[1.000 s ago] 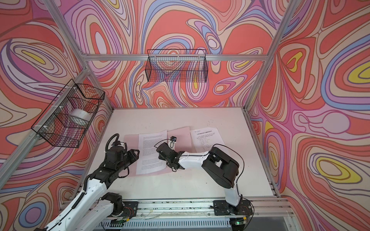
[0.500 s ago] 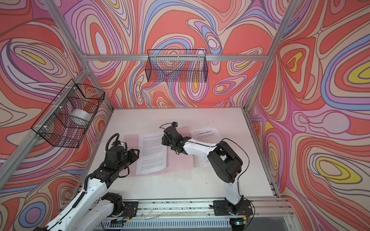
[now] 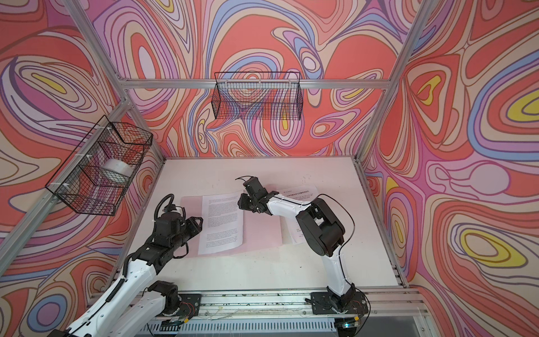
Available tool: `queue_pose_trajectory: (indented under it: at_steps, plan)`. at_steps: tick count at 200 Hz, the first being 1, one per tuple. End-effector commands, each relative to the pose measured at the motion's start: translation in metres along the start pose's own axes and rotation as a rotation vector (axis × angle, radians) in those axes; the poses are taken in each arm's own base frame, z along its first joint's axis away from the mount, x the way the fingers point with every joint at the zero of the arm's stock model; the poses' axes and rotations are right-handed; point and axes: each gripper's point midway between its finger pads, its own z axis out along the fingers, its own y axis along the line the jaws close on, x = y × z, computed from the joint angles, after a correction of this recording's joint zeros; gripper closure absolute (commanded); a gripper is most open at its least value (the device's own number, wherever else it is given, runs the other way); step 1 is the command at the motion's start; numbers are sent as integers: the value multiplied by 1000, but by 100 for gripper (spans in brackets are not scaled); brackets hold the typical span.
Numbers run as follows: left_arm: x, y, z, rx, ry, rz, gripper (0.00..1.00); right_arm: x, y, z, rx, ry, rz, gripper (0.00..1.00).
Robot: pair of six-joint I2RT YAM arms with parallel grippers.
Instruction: Put the files into the folder
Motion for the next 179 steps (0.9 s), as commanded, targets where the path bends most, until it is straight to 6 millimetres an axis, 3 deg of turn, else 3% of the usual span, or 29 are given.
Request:
queue_pose_trajectory:
  at_steps: [1, 56, 106, 170, 179]
  plan:
    - [-3, 2, -1, -6, -21, 15, 55, 17, -6, 10, -16, 65, 21, 57]
    - [-1, 3, 0, -6, -13, 15, 55, 22, -16, 10, 26, 86, 34, 58]
    - [1, 5, 2, -10, -6, 14, 55, 28, -12, 20, -17, 118, 39, 60]
    - [1, 7, 0, -20, -7, 18, 55, 30, -4, 33, -88, 133, 72, 76]
    - [1, 7, 0, -20, -9, 18, 55, 30, -4, 33, -94, 133, 80, 85]
